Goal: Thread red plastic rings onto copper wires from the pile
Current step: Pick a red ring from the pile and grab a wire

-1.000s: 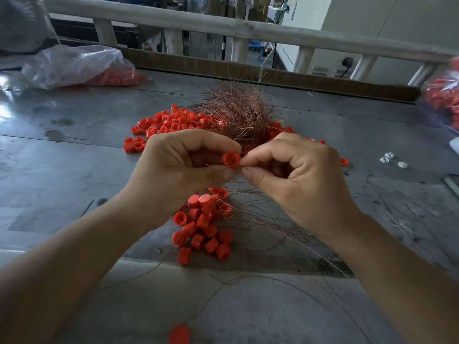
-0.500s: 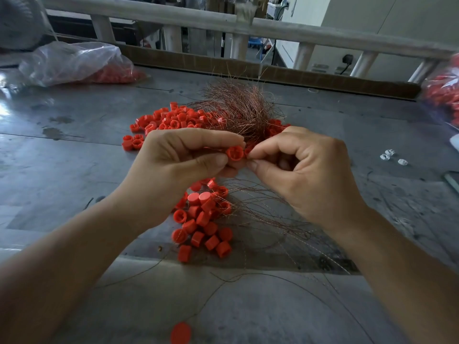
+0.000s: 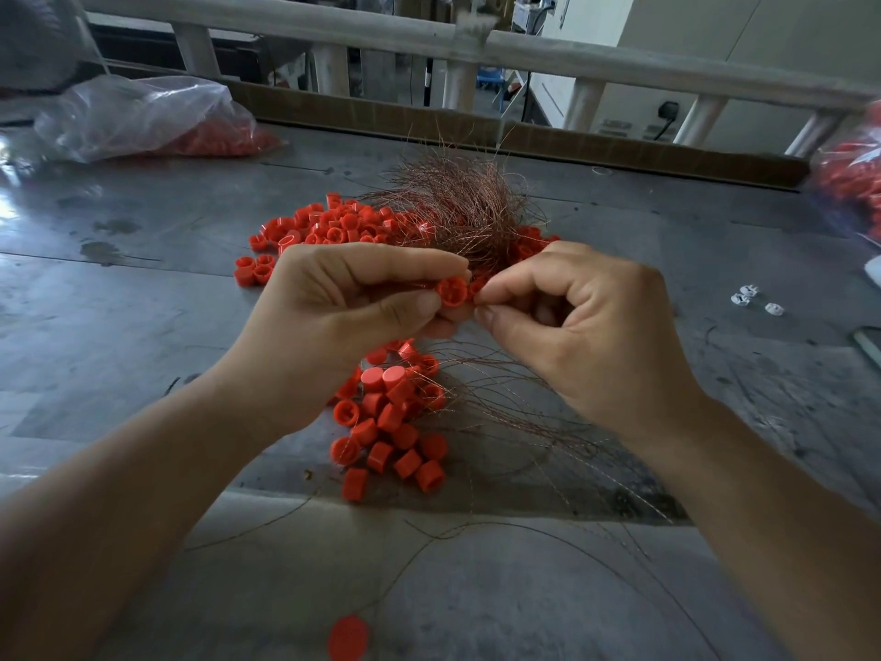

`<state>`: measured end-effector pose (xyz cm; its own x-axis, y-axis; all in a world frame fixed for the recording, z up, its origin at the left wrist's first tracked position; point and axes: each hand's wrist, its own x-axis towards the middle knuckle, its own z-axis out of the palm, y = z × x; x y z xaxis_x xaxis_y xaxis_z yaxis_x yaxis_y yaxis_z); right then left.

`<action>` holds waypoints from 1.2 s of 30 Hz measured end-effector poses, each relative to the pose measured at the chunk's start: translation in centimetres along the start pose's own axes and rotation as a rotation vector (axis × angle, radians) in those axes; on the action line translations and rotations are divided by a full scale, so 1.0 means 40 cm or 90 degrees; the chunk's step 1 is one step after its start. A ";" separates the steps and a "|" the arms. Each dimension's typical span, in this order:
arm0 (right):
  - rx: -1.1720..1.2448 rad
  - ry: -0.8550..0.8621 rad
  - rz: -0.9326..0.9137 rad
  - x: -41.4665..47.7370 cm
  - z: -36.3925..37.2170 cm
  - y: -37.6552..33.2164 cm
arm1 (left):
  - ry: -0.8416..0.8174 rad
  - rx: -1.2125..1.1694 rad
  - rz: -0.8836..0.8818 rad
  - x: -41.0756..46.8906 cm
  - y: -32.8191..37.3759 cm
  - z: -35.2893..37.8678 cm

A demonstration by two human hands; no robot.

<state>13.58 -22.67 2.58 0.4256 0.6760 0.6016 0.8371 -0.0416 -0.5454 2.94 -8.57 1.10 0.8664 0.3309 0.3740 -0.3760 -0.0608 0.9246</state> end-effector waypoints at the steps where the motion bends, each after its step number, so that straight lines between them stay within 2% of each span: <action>1: 0.000 0.000 0.000 0.000 0.000 0.000 | 0.000 0.002 0.002 0.000 -0.001 0.000; 8: 0.012 -0.001 0.005 -0.001 0.001 0.002 | -0.003 -0.007 -0.001 0.000 -0.002 -0.002; 18: 0.067 -0.032 0.033 0.001 0.002 0.000 | -0.031 -0.151 -0.077 0.003 0.003 -0.006; 24: 0.224 -0.060 0.121 0.002 0.002 -0.003 | -0.046 -0.217 -0.104 0.004 0.007 -0.007; 28: 0.275 -0.088 0.167 -0.002 0.016 0.002 | -0.054 -0.239 -0.133 0.002 0.003 0.002; 33: 0.273 -0.113 0.158 -0.003 0.022 0.006 | -0.054 -0.248 -0.152 0.001 0.001 0.004; 36: 0.169 -0.088 0.158 0.018 -0.002 0.036 | -0.029 -0.250 -0.160 0.004 0.000 0.000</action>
<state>15.13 -22.33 2.26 0.5383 0.7627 0.3584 0.5894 -0.0368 -0.8070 3.09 -8.52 1.17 0.9566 0.2480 0.1532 -0.2415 0.3802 0.8928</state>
